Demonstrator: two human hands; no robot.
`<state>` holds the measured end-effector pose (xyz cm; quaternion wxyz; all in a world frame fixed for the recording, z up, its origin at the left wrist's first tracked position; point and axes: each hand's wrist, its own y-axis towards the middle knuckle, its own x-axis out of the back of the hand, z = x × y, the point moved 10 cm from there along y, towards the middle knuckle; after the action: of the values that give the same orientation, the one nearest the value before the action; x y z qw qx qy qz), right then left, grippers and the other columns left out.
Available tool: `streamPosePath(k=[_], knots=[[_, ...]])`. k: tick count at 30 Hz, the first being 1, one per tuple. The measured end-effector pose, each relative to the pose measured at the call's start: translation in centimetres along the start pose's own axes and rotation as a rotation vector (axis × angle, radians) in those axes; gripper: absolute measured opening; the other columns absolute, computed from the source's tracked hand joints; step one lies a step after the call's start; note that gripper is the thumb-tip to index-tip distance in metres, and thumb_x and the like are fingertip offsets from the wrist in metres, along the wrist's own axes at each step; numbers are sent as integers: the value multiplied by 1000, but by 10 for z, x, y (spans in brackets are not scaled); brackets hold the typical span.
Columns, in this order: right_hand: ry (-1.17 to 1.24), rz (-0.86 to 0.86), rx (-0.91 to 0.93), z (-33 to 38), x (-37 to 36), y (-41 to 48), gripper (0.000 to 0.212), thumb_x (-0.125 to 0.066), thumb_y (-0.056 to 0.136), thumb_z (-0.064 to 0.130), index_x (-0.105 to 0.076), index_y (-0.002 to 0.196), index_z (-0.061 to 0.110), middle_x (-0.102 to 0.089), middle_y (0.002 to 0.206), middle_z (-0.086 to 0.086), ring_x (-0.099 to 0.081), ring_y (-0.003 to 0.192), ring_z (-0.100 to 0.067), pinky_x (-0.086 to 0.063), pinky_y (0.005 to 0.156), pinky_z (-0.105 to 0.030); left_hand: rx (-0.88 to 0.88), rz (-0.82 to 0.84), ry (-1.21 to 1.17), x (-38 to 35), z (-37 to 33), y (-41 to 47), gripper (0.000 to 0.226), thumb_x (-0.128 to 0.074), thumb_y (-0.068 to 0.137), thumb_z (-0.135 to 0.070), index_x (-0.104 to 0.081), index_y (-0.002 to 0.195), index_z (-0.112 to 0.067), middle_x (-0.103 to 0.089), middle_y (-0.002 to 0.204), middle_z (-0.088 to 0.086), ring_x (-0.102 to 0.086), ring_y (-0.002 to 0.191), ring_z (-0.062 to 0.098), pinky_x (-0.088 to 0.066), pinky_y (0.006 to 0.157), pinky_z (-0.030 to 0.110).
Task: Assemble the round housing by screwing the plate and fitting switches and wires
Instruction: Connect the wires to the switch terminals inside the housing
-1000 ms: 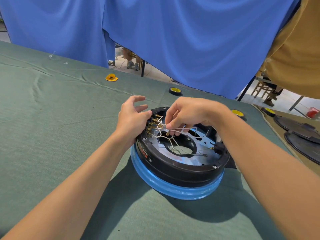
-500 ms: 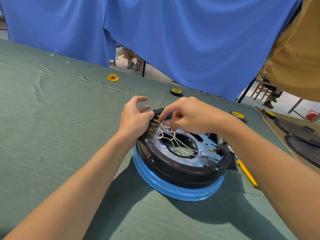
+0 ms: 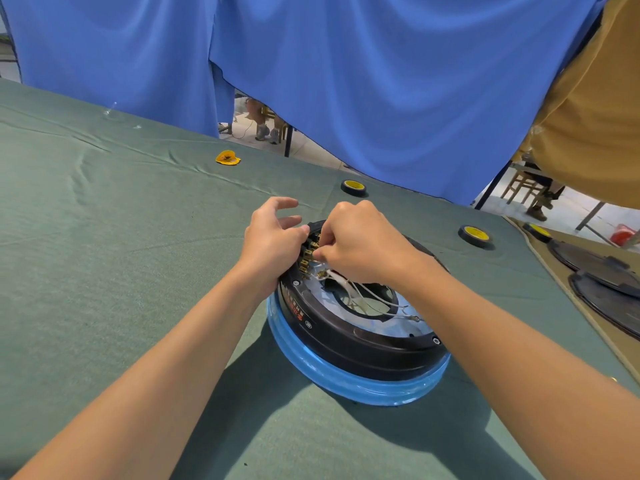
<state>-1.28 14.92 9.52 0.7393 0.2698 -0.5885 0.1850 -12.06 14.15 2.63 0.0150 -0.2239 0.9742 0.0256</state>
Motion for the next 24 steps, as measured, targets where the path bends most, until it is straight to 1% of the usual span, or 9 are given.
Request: streamPosePath(k=[2, 5, 7, 10, 12, 15, 17, 24], knots=[[-7, -2, 8, 1, -2, 2, 11, -69, 88, 24, -69, 92, 13, -62, 85, -8, -59, 77, -24, -51, 64, -33, 8, 1, -7, 0, 1, 1, 40, -63, 90, -2, -58, 123, -24, -66, 119, 7, -67, 104, 27, -55, 91, 50], [22, -1, 17, 0, -2, 0, 13, -70, 88, 27, -72, 91, 14, -62, 82, -6, -57, 74, -20, -44, 61, -29, 8, -6, -9, 0, 3, 3, 39, -63, 90, -3, -57, 122, -25, -67, 118, 5, -67, 101, 25, -57, 81, 40], [36, -4, 25, 0, -2, -1, 15, -70, 89, 28, -74, 91, 14, -64, 81, -5, -58, 74, -20, -43, 62, -28, 6, -14, -9, 0, 3, 4, 39, -64, 90, -4, -57, 122, -25, -67, 118, 5, -67, 101, 25, -56, 78, 38], [44, -18, 42, 4, -3, -2, 15, -69, 89, 26, -75, 92, 12, -65, 78, -4, -59, 72, -18, -44, 61, -27, 8, -18, -15, 1, 3, 2, 39, -64, 89, -3, -57, 121, -25, -67, 117, 6, -67, 103, 27, -57, 88, 48], [41, -23, 46, 5, -4, -1, 15, -68, 89, 25, -75, 92, 12, -66, 80, -5, -60, 73, -19, -46, 62, -29, 6, -20, -17, 1, 2, 2, 39, -64, 89, -3, -57, 119, -26, -67, 116, 6, -67, 103, 28, -56, 90, 52], [73, -37, 21, 1, -4, -1, 13, -68, 88, 25, -75, 90, 13, -68, 84, -9, -62, 77, -23, -52, 67, -33, -3, -23, -25, 0, 3, 3, 37, -63, 88, -2, -57, 115, -28, -66, 116, 8, -67, 103, 29, -56, 90, 52], [95, -46, 8, 0, -6, 0, 12, -68, 88, 23, -75, 88, 13, -68, 82, -10, -63, 78, -26, -54, 69, -35, -7, -23, -28, -1, 3, 3, 37, -62, 88, -2, -57, 114, -28, -66, 117, 8, -67, 103, 29, -56, 90, 52], [95, -96, -21, 0, -9, 1, 14, -65, 89, 22, -76, 91, 13, -68, 85, -11, -62, 81, -28, -54, 73, -36, -8, 5, -34, -2, 4, 5, 38, -61, 90, -4, -54, 116, -30, -62, 126, 10, -66, 107, 29, -56, 91, 51]])
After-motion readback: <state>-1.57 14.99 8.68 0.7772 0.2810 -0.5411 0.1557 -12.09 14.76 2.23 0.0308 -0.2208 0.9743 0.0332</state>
